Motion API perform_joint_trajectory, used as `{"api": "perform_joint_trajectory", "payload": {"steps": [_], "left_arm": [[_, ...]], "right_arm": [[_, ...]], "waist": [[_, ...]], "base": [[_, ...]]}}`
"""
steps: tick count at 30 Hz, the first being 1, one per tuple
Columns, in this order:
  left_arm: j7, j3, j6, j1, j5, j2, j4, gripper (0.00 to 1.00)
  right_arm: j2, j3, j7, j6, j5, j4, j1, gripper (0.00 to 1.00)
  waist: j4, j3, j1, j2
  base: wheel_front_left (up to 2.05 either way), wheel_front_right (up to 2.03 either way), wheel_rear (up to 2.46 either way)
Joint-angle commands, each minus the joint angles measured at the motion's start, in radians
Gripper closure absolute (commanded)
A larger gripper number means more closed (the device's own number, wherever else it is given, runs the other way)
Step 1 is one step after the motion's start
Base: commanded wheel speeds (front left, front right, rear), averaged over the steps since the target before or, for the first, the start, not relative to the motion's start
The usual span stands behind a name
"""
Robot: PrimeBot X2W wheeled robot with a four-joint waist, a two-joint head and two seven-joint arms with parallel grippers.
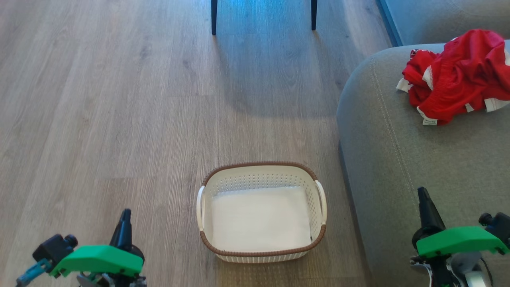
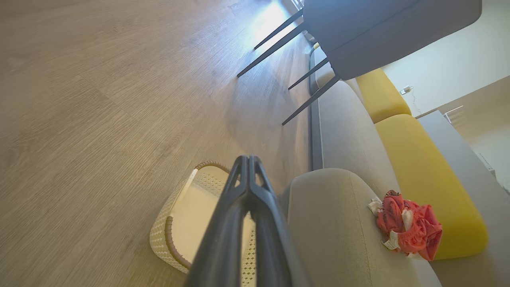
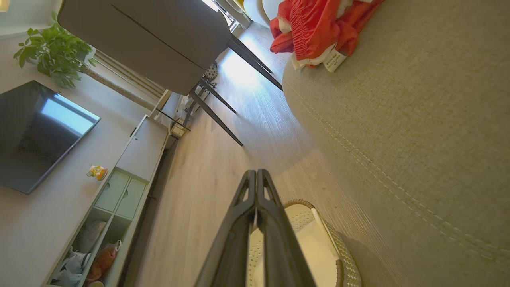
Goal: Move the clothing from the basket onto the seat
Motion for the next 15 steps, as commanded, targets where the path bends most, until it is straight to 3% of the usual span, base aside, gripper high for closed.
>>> {"api": "perform_joint_trajectory", "payload": {"steps": [1,15], "left_arm": [[0.006,0.027,-0.005,-0.056,-0.028,0.001,-0.04,1.0],[0.046,0.051,-0.018,-0.081,-0.179,-0.002,-0.049,1.0]], "right_arm": [[-0.008,0.006,0.007,0.0,0.033,-0.035,-0.053,1.0],[-0.012,0.009,0.043,0.0,0.204,-0.035,-0.074,1.0]], "waist": [[-0.001,0.0,0.0,0.0],[-0.005,0.005,0.0,0.0]], "base": [[0.0,0.0,0.0],[0.0,0.0,0.0]]}}
